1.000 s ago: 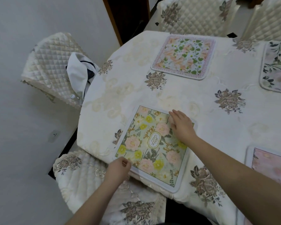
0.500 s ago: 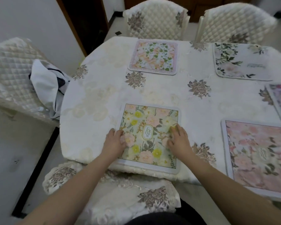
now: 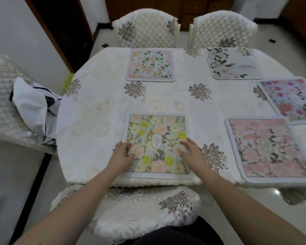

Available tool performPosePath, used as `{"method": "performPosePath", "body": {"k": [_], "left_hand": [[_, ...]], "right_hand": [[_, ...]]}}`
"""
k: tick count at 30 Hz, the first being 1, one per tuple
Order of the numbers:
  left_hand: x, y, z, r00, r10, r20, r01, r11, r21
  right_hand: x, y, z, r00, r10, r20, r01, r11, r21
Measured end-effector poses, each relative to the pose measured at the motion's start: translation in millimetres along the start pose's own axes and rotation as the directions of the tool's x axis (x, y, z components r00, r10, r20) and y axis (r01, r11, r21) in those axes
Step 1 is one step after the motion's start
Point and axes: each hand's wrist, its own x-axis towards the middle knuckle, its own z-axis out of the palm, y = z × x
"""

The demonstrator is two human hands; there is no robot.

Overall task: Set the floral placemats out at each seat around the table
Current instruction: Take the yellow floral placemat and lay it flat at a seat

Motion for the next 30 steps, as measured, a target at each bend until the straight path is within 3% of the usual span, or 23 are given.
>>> {"method": "performPosePath", "body": {"k": [7,15,22,25,30], "left_hand": [[-1,-2,4,0.999,-0.037,0.003,0.037,0.999,0.033],[11,9,-3,0.989,-0.060,-0.132,0.057,0.998,-0.028],[50,29,18,0.992,0.074,-0.100,-0.051,0.976,0.213],[70,32,27,0.975,0.212,-0.067,-0.178,0.925,0.337],[111,50,40,0.929,0.362,0.070,-0.362,0.859,0.361]], "right_hand": [[5,7,-3,0.999,-0.028,0.026,0.028,1.000,0.010],[33,1,-5,0.994,-0.110,0.019,0.111,0.978,-0.176],[66,-35,25,0.981,-0.192,0.031,0.194,0.955,-0.224],[87,-53,43,0.964,-0.265,0.017,0.257,0.917,-0.303],[122,-67,76,0.949,-0.308,0.067,0.305,0.847,-0.436]]}}
